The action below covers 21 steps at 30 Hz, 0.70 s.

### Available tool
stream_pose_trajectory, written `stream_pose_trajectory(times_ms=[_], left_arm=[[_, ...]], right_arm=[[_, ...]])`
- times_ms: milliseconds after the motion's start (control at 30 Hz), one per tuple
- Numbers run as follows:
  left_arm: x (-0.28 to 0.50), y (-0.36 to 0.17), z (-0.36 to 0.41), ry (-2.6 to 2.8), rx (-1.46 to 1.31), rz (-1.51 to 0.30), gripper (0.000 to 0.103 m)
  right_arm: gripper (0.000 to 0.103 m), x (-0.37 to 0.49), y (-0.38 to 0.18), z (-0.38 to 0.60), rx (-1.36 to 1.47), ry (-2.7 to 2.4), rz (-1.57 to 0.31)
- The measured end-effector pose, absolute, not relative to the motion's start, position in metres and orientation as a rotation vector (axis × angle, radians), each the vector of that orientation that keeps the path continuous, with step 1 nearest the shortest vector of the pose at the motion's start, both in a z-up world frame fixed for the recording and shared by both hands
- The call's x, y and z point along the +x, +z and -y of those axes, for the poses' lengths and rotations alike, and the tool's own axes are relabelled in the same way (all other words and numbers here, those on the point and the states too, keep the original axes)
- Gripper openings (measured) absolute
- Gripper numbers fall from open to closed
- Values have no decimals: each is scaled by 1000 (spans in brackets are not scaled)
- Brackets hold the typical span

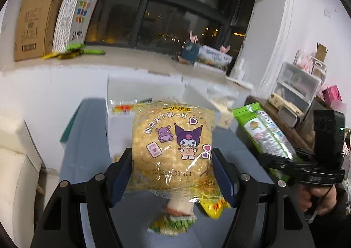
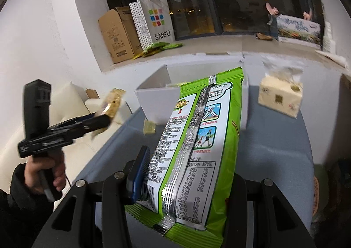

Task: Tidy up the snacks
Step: 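Lower the green pack into the box with right gripper while left drops the bread in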

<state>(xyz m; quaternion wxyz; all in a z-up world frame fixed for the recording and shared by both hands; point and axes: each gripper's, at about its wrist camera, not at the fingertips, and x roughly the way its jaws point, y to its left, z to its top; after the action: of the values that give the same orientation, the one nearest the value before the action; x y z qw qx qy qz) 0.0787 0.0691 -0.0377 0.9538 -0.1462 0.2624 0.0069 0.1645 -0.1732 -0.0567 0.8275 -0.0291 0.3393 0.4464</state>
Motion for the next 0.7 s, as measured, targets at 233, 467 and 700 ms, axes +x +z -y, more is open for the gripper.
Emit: stream_pose_trajectory(times_ms=[233, 467, 700], left_arm=[[127, -2, -104, 14, -280, -477, 74], [214, 0, -143, 52, -298, -523, 74], [267, -11, -156, 65, -270, -575, 75]], right_arm=[[50, 231, -26, 127, -75, 959, -711], [50, 310, -5, 70, -140, 905, -718], [51, 370, -8, 35, -139, 892, -781]])
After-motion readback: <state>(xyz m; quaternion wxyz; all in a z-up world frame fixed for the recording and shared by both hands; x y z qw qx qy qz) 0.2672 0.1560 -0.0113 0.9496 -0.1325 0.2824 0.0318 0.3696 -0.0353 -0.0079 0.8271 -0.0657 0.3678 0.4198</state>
